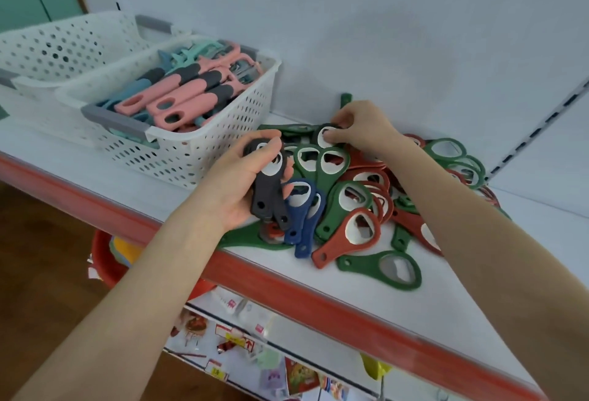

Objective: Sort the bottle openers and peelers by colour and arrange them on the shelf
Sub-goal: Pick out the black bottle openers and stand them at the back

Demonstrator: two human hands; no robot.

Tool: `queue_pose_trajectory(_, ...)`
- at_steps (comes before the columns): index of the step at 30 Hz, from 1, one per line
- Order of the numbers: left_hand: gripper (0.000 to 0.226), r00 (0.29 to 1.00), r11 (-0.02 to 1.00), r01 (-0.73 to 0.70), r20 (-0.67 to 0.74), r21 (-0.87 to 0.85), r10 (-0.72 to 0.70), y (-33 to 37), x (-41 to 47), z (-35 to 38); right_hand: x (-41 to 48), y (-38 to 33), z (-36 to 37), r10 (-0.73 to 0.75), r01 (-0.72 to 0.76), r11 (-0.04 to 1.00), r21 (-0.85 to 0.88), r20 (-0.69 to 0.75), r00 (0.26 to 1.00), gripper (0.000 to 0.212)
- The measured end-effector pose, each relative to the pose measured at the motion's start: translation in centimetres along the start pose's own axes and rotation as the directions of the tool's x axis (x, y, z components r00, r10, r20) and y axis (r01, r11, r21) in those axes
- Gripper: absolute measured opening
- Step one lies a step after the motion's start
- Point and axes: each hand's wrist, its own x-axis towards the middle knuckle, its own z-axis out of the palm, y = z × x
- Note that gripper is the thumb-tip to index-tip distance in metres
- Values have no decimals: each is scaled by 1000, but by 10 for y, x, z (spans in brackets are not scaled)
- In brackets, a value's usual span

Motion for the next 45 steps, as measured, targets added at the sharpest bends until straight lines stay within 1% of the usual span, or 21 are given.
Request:
queue_pose_trajectory(4, 8, 1000, 1000, 9, -5, 2, -9, -5, 3, 0, -6, 6, -4, 39, -8, 962, 272, -107, 993, 19)
queue_pose_trajectory(8, 13, 999, 1000, -2, -40, -23, 1, -5, 4, 3, -13, 5, -22, 128, 59, 834, 549, -296, 947, 13)
queue_pose_trajectory(10, 13, 999, 999, -13, -52, -30, 11, -3, 4, 4, -18, 1, -33, 163, 87, 773, 629, -329, 930, 14)
queue_pose_trajectory(12, 15, 997, 1000, -14, -72, -25, 12, -1, 5, 5, -24, -5, -42, 167, 86, 699, 710, -280, 945, 13)
queue_pose_trajectory(14, 20, 997, 999, -2, -73, -45, -1, 2, 6, 8, -31, -14, -46, 130, 18, 602, 798, -119, 984, 11)
queue_pose_trajectory(15, 23, 998, 998, 14, -65, -60, -18, 3, 6, 10, -35, -20, -44, 80, -28, 572, 820, -21, 997, 10)
queue_pose_trajectory(16, 26, 998, 997, 35, -52, -72, -38, 4, 6, 13, -40, -26, -40, 20, -60, 574, 816, 60, 998, 9)
queue_pose_trajectory(18, 30, 998, 996, 69, 11, -60, -69, 6, 4, 18, -49, -40, -28, -86, -61, 645, 762, 151, 985, 7)
queue_pose_trajectory(20, 24, 994, 998, 62, 89, 6, -62, 4, 3, 20, -55, -50, -17, -160, 2, 745, 667, 175, 972, 4)
queue_pose_trajectory(22, 15, 995, 999, 39, 91, 21, -40, 3, 2, 18, -53, -53, -12, -194, 60, 806, 589, 167, 967, 1)
queue_pose_trajectory(24, 14, 998, 1000, 22, 61, 1, -22, 3, 1, 14, -43, -47, -12, -182, 117, 854, 507, 81, 980, 6)
queue_pose_trajectory(26, 17, 999, 999, 7, 32, -32, -6, 4, 1, 10, -26, -34, -11, -150, 158, 946, 283, -48, 987, 12)
queue_pose_trajectory(27, 19, 1000, 999, 2, 24, -39, -1, 5, 0, 8, -18, -26, -9, -136, 145, 979, 141, -73, 988, 16)
queue_pose_trajectory(28, 22, 1000, 999, -2, 14, -39, 3, 5, 0, 6, -10, -18, -5, -114, 114, 993, 2, -65, 991, 21)
queue_pose_trajectory(30, 25, 1000, 1000, -15, -11, -22, 15, 5, 0, 3, -1, -6, 2, -55, 53, 974, -221, -3, 998, 26)
queue_pose_trajectory(32, 24, 999, 1000, -24, -33, -12, 24, 5, 0, 2, 2, -2, 9, -26, 29, 956, -293, 15, 1000, 29)
queue_pose_trajectory(34, 17, 999, 999, -19, -41, -31, 18, 6, 0, 1, 4, 0, 10, -33, 25, 977, -210, -35, 999, 28)
queue_pose_trajectory(37, 12, 998, 999, 11, -59, -45, -14, 6, 1, 2, 3, 2, 6, -27, 44, 994, 100, -163, 986, 22)
queue_pose_trajectory(41, 11, 995, 999, 30, -92, -41, -33, 4, 4, 4, -1, -2, -9, 59, 98, 907, 409, -354, 933, 18)
queue_pose_trajectory(43, 14, 993, 998, 38, -110, -44, -43, 5, 6, 6, -7, -9, -21, 103, 104, 830, 547, -333, 937, 16)
queue_pose_trajectory(45, 20, 990, 997, 59, -126, -59, -66, 7, 7, 9, -18, -20, -28, 94, 48, 723, 689, -167, 982, 9)
